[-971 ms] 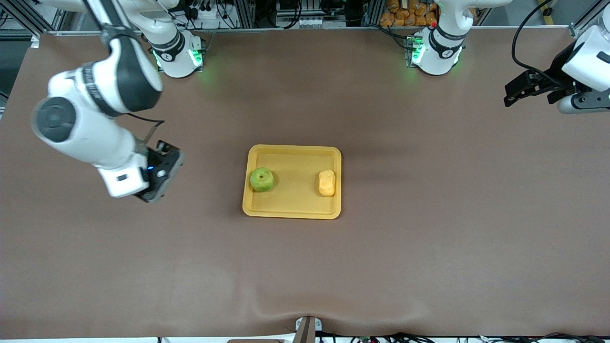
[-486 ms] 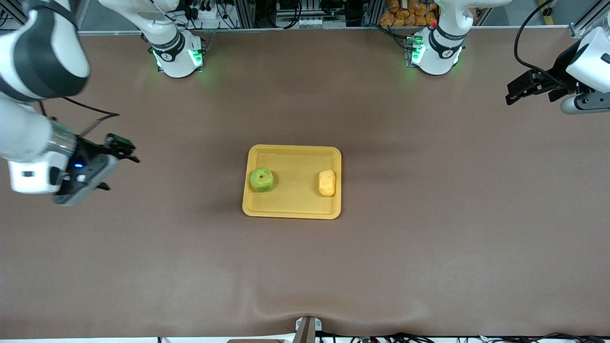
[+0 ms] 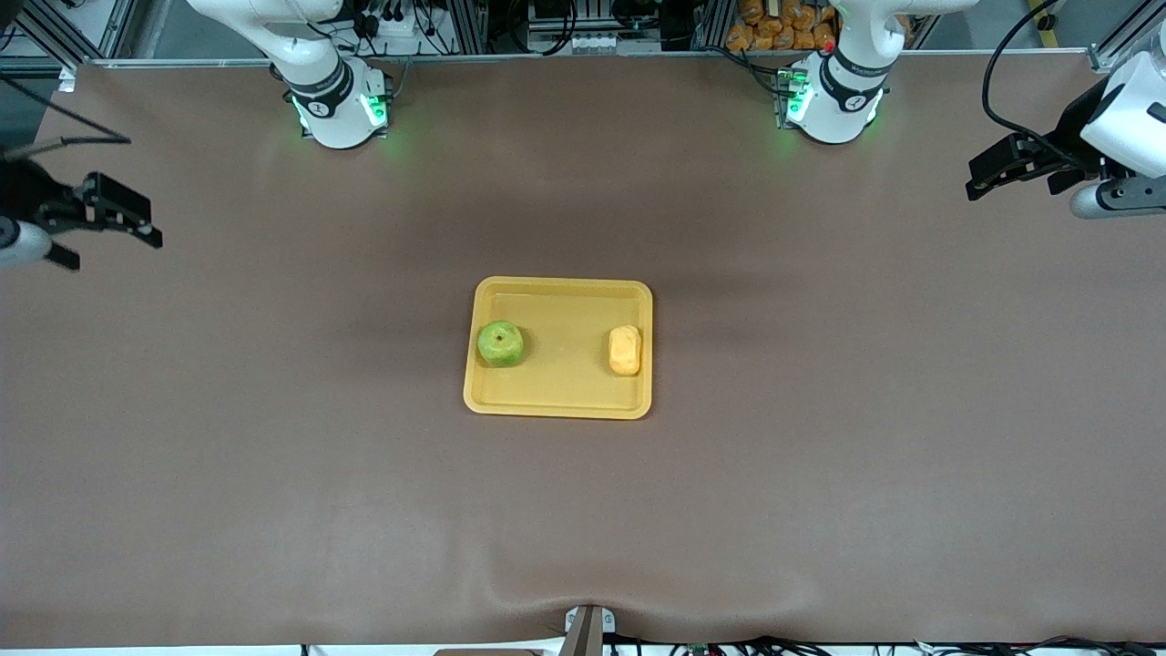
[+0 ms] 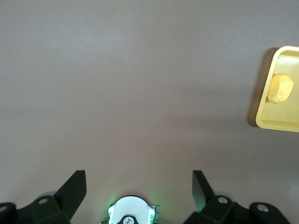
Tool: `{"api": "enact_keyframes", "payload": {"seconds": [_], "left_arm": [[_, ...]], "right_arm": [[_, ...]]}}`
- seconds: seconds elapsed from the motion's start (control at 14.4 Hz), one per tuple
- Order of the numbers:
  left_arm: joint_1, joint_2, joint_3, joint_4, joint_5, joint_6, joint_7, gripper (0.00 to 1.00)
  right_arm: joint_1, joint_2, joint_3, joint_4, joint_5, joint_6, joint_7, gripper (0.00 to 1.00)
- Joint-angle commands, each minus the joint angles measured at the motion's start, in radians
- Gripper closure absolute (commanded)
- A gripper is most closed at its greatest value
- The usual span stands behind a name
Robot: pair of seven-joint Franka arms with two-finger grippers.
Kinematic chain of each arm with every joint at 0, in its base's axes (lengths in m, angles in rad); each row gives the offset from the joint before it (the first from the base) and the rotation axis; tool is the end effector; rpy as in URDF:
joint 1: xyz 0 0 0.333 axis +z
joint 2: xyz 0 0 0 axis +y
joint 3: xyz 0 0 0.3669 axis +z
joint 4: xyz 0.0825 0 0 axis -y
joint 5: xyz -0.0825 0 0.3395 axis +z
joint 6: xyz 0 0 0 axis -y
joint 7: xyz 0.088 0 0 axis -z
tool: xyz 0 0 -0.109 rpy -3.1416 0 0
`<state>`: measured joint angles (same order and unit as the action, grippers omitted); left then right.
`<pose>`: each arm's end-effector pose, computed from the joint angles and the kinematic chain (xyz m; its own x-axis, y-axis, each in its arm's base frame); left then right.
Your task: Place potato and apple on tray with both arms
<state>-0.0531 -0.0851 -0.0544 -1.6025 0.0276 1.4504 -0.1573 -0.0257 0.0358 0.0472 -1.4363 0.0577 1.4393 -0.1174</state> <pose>0.4637 -0.0483 0.6914 0.9967 0.0537 -0.0611 0.0512 -0.9978 -0.0423 0.5094 0.0172 0.7007 0.9890 0.1458 -0.0254 0.1439 -0.9876 -0.0625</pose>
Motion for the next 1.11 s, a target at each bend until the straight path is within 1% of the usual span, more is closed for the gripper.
{"api": "enact_keyframes", "payload": {"seconds": [0.0, 0.14, 0.35, 0.42, 0.49, 0.62, 0.69, 1.04], "left_arm": [[0.006, -0.021, -0.001, -0.011, -0.020, -0.008, 0.012, 0.00], [0.006, -0.021, -0.001, -0.010, -0.020, -0.008, 0.013, 0.00], [0.006, -0.016, -0.001, -0.002, -0.022, -0.010, 0.015, 0.00], [0.006, -0.013, -0.001, 0.004, -0.022, -0.010, 0.015, 0.00], [0.006, -0.013, -0.001, 0.006, -0.022, -0.010, 0.015, 0.00], [0.006, -0.012, 0.001, 0.013, -0.022, -0.010, 0.015, 0.00], [0.007, -0.012, 0.001, 0.015, -0.022, -0.008, 0.015, 0.00], [0.007, -0.010, 0.001, 0.021, -0.022, -0.010, 0.028, 0.00]], "right_arm": [[0.065, -0.117, -0.058, -0.132, -0.016, -0.007, 0.160, 0.00], [0.076, -0.183, -0.101, -0.228, -0.018, 0.038, 0.160, 0.00], [0.082, -0.175, -0.135, -0.230, -0.018, 0.039, 0.160, 0.00], [0.084, -0.168, -0.141, -0.222, -0.018, 0.038, 0.160, 0.00], [0.082, -0.140, -0.144, -0.195, -0.016, 0.027, 0.160, 0.00], [0.072, -0.071, -0.144, -0.106, -0.018, -0.034, 0.160, 0.00], [0.070, -0.053, -0.142, -0.077, -0.018, -0.054, 0.160, 0.00], [0.072, -0.053, -0.142, -0.076, -0.016, -0.054, 0.160, 0.00]]}}
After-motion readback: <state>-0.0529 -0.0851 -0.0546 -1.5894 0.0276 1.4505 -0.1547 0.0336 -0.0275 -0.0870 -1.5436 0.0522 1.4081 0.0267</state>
